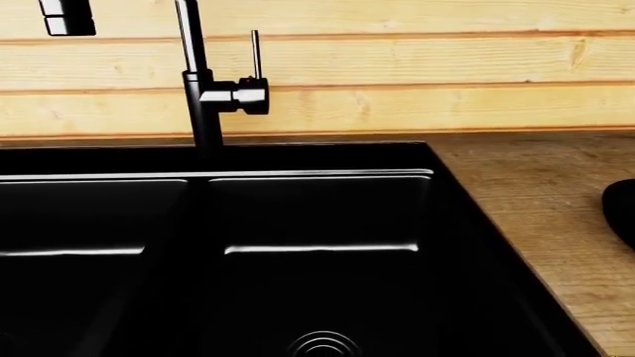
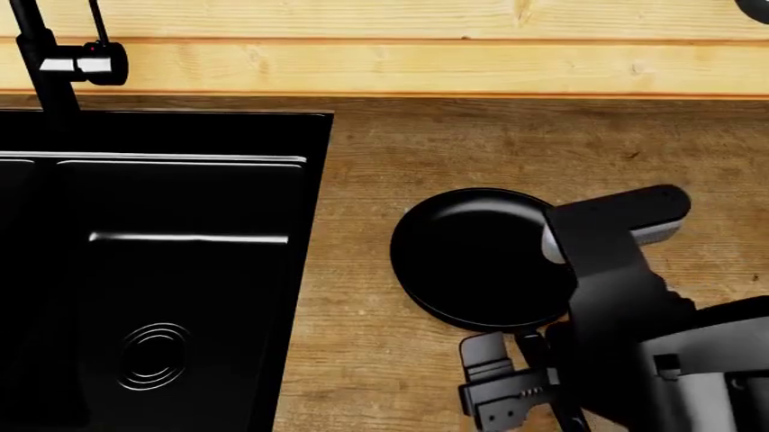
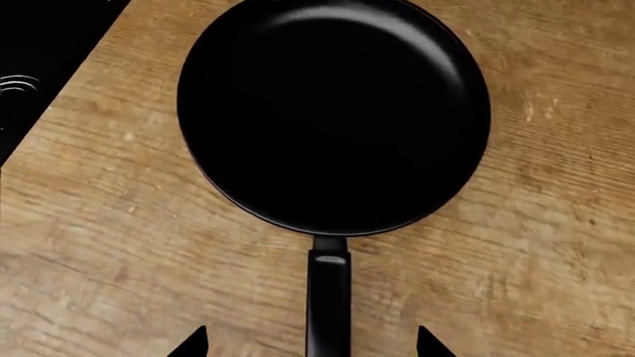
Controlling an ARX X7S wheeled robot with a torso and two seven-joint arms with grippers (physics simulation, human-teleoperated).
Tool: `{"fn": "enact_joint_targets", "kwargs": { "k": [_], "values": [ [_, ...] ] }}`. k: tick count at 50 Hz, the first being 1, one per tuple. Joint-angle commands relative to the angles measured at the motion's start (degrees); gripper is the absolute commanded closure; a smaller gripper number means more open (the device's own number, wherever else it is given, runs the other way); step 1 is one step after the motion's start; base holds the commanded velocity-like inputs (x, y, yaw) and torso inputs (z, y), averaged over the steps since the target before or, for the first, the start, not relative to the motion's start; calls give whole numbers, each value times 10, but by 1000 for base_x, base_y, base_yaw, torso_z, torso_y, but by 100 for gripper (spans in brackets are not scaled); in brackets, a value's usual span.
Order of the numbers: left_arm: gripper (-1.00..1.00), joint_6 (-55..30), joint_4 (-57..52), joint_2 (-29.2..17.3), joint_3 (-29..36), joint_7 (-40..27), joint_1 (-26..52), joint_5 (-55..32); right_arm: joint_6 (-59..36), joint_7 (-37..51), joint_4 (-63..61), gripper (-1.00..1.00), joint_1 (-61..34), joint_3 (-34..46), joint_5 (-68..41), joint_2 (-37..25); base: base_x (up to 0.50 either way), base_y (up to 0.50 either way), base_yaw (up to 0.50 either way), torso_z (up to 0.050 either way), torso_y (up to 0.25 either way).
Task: Pick the pan and sponge and place them into the sink. Then turn on the water.
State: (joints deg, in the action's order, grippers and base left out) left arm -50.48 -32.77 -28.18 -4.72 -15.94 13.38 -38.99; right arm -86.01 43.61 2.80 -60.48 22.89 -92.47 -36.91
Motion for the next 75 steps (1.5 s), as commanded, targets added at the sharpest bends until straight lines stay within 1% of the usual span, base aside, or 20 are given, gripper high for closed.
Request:
{"fn": "enact_joint_targets", "kwargs": {
  "k": [1,4,10,13,32,43,44,50,54,61,66,71,75],
  "values": [
    [-100,0,-4,-5,-5,0,-4,-4,14,-75,50,-100,-29,57,63,7,0,0,0,0,0],
    [-100,-2,-2,1,1,-7,5,-3,17,-101,66,-100,-41,78,85,13,0,0,0,0,0],
    [-100,7,1,-3,-5,0,-7,-3,25,-142,97,-100,-63,113,121,24,0,0,0,0,0],
    [-100,6,1,1,2,-6,-3,0,30,-158,109,-100,-68,126,132,29,0,0,0,0,0],
    [-100,10,-5,-5,-8,-7,-14,-6,60,-178,120,-100,-43,143,141,24,0,0,0,0,0],
    [-100,11,-5,-5,-6,-8,-14,-7,71,-182,118,-100,-49,147,146,21,0,0,0,0,0],
    [-100,11,-6,-5,-5,-9,-13,-7,82,-180,115,100,-47,143,149,21,0,0,0,0,0],
    [-100,11,-8,-8,-11,-8,-16,-12,96,-190,115,100,-53,148,162,21,0,0,0,0,0],
    [-100,11,-5,-6,-5,-10,-12,-9,99,-183,104,100,-48,144,157,15,0,0,0,0,0],
    [-100,8,-12,-10,-11,-11,-14,-15,114,-165,51,100,-56,131,158,-6,0,0,0,0,1],
    [-100,5,-14,-9,-9,-16,-13,-16,111,-118,-7,100,-37,95,111,-33,0,0,0,0,2],
    [-100,5,-19,-13,-12,-14,-16,-19,94,-48,-72,100,-28,54,25,-70,0,0,0,0,0],
    [-100,-4,-20,-10,-6,-23,-4,-21,100,-19,-106,100,-19,36,-4,-92,0,0,0,0,3]
  ]
}}
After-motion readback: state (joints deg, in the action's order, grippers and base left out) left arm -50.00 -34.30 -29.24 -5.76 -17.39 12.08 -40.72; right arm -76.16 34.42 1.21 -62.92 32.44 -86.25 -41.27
